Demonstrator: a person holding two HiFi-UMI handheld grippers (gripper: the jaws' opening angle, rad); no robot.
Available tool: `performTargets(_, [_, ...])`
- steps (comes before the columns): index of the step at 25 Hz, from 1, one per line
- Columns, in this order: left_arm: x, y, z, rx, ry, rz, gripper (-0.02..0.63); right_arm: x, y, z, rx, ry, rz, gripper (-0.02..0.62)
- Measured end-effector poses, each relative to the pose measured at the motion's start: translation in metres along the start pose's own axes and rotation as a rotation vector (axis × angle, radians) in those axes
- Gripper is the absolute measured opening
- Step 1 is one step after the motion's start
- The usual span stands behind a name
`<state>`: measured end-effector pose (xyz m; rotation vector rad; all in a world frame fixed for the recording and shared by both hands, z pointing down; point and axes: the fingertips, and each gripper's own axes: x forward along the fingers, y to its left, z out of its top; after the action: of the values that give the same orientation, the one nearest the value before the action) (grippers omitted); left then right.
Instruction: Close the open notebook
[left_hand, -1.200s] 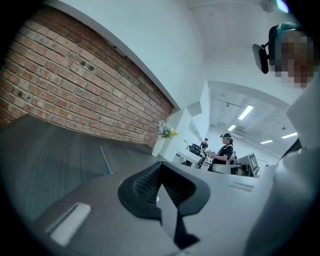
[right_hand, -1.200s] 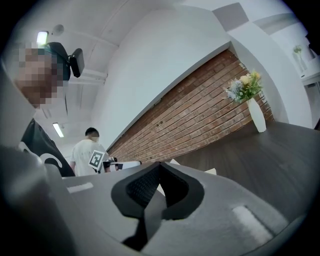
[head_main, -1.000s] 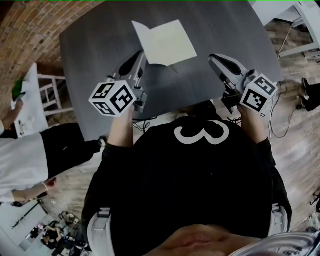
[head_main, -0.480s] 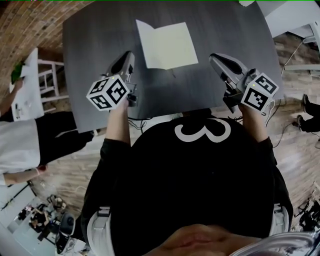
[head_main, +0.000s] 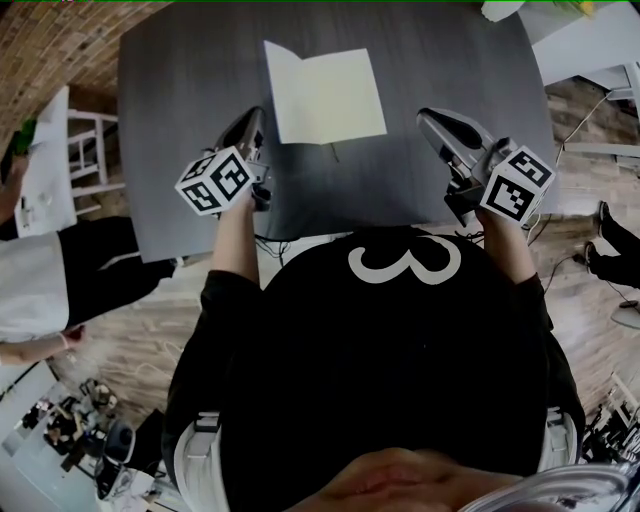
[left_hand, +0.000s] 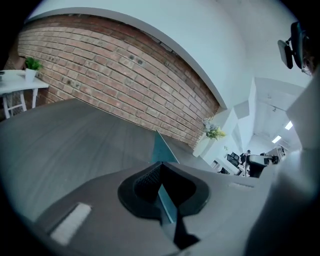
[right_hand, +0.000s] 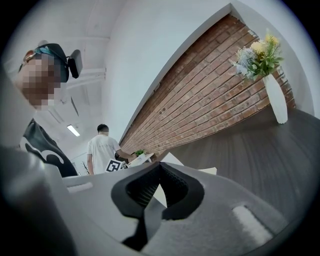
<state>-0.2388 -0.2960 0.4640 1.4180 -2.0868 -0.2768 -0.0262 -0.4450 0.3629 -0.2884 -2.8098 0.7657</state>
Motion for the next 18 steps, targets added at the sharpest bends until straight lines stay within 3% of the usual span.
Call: performTargets(18, [0.014,-0.023,0.0,0.021,-0.021,-0.016,0.017,-0.001,-0.022,0.0,0.023,0.035,0.027,0.002])
